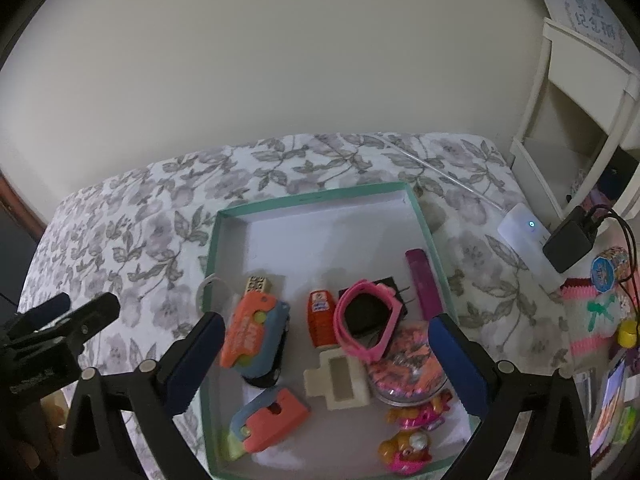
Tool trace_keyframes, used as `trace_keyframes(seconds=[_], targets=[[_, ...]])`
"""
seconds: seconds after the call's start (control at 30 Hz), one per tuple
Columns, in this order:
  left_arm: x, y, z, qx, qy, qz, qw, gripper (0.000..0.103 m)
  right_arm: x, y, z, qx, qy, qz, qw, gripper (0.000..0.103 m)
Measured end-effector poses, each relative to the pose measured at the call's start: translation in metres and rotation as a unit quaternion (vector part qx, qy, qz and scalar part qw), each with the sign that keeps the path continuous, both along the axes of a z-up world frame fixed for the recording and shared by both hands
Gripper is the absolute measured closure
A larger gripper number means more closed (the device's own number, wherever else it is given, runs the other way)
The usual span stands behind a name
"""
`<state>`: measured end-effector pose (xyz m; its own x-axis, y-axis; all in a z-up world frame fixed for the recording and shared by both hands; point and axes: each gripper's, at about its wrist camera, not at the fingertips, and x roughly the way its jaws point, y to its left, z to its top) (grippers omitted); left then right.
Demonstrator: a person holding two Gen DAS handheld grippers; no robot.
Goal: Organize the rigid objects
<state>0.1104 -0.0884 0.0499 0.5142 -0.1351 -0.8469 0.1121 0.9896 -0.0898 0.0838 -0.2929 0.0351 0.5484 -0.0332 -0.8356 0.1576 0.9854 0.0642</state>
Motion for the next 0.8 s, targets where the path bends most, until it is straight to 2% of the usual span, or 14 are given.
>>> trace_keyframes(seconds=[0.1,0.23,0.37,0.47,0.57,0.8], targets=[[-0.009,0.004,0.007,-0.01,-0.005,-0.007,0.9999,0.002,-0.007,0.009,0.004,-0.007,0.004,0.002,1.0,0.0],[-0.026,0.013,0.013,-0.004,-0.009,-0.001,0.9999,0.002,-0.02,0.018,0.009,-0.006,0.011,0.007,1.0,0.0],[-0.044,0.023,0.014,-0.027,-0.01,0.006,0.9996,0.002,-0.039,0.023,0.014,-0.019,0.011,-0.007,1.0,0.0],[-0.055,0.03,0.012,-0.031,-0.003,0.02,0.9993,0.002,-0.055,0.024,0.014,-0.006,0.009,-0.016,1.0,0.0],[-0.069,0.034,0.014,-0.04,-0.006,0.015,0.9991,0.002,-0.069,0.032,0.011,-0.015,0.012,-0.013,1.0,0.0],[-0.095,0.043,0.014,-0.038,-0.001,0.011,0.9992,0.002,-0.095,0.041,0.009,-0.012,0.012,-0.014,1.0,0.0]])
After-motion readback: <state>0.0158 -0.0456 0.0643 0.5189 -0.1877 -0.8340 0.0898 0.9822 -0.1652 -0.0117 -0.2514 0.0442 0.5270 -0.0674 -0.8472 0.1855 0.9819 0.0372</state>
